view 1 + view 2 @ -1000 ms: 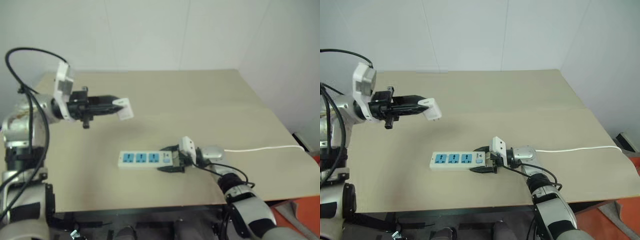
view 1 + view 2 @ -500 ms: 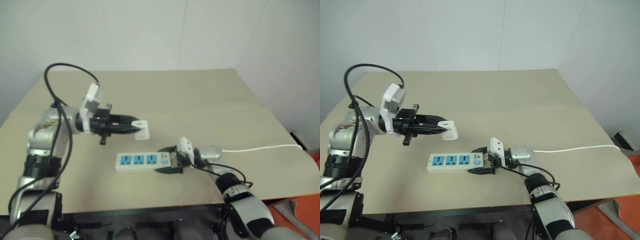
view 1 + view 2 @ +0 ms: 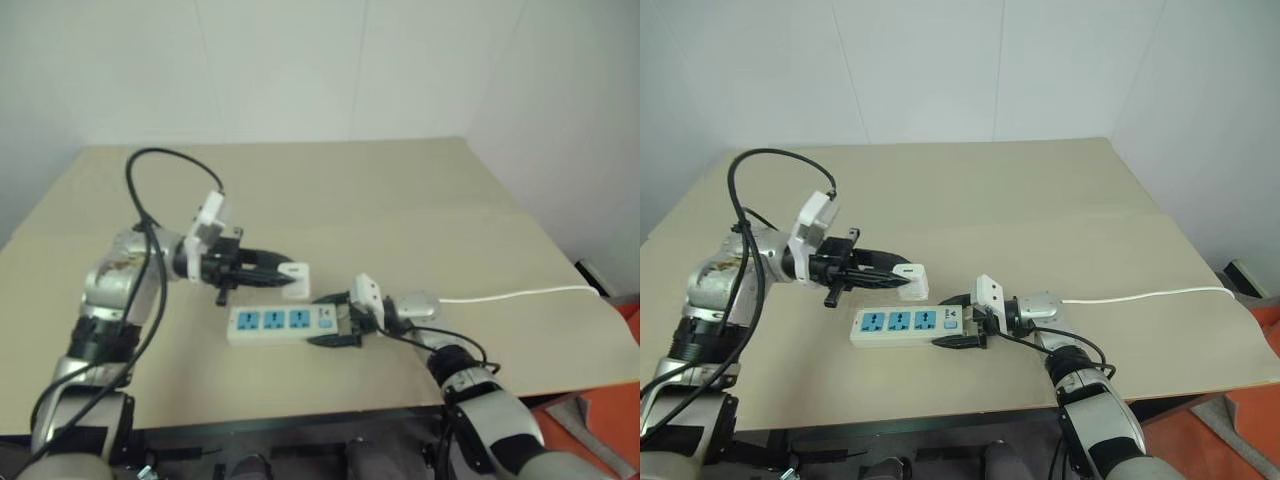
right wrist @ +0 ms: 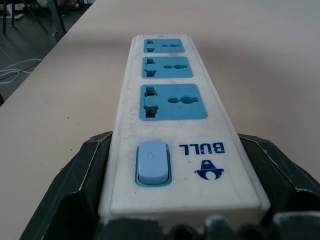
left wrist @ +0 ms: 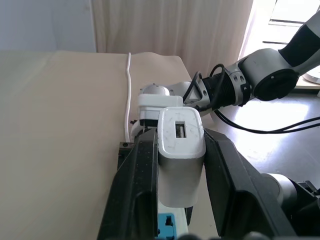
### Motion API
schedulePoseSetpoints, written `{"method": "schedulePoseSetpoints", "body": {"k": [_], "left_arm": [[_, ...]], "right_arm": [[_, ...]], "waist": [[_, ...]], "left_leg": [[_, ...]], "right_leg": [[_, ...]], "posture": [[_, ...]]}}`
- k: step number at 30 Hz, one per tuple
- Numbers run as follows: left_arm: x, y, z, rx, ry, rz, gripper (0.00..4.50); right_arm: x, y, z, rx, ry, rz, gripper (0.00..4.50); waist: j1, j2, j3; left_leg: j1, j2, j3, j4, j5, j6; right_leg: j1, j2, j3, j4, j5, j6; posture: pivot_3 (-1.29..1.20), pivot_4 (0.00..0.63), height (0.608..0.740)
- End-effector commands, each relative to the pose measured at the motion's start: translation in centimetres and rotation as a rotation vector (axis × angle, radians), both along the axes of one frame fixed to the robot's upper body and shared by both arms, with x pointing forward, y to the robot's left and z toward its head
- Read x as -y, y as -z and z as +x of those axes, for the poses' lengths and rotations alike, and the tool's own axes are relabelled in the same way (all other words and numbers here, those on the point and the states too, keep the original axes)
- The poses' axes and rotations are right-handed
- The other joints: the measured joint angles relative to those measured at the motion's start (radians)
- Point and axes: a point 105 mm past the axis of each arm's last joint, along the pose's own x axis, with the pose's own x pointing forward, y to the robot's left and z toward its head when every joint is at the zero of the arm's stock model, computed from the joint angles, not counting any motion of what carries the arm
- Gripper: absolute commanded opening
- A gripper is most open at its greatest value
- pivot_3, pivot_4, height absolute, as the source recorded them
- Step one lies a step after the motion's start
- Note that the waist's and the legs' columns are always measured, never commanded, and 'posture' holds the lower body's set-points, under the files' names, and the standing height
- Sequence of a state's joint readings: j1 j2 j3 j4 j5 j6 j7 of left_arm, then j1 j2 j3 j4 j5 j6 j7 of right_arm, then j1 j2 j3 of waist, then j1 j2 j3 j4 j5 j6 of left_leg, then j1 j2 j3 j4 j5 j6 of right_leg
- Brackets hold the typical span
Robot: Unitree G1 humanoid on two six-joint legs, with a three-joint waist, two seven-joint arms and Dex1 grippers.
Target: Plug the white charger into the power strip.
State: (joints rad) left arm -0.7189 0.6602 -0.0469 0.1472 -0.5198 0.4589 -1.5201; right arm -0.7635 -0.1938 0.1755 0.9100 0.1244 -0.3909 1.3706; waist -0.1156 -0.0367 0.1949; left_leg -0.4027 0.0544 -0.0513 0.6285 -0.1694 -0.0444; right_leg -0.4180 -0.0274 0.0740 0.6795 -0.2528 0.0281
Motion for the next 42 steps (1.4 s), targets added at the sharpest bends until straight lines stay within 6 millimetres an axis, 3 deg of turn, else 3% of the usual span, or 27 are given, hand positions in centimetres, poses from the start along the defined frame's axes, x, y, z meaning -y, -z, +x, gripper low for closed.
{"method": "schedulePoseSetpoints", "body": {"k": [1,9,42], "left_arm": [[0.3,0.1,-0.2,0.036,0.012,0.003,0.97],[0.5,2.2,0.0,0.077,-0.020,0.024,0.97],[0.0,4.4,0.1,0.053,-0.071,0.040,0.97]], "right_arm": [[-0.4,1.7,-0.7,-0.032,-0.022,-0.058,3.41],[-0.4,1.7,-0.7,-0.032,-0.018,-0.055,3.41],[-0.2,1.7,-0.6,-0.031,-0.008,-0.059,3.41]], "waist": [[-0.002,0.000,0.000],[-0.003,0.000,0.000],[-0.004,0.000,0.000]], "left_leg": [[0.000,0.000,0.000,0.000,0.000,0.000],[0.001,0.000,0.000,-0.001,0.000,0.000],[0.001,0.000,0.000,-0.001,0.000,0.000]], "right_leg": [[0.000,0.000,0.000,0.000,0.000,0.000],[0.000,0.000,0.000,0.000,0.000,0.000],[0.000,0.000,0.000,0.000,0.000,0.000]], "posture": [[0.00,0.150,0.740],[0.00,0.150,0.740],[0.00,0.150,0.740]]}}
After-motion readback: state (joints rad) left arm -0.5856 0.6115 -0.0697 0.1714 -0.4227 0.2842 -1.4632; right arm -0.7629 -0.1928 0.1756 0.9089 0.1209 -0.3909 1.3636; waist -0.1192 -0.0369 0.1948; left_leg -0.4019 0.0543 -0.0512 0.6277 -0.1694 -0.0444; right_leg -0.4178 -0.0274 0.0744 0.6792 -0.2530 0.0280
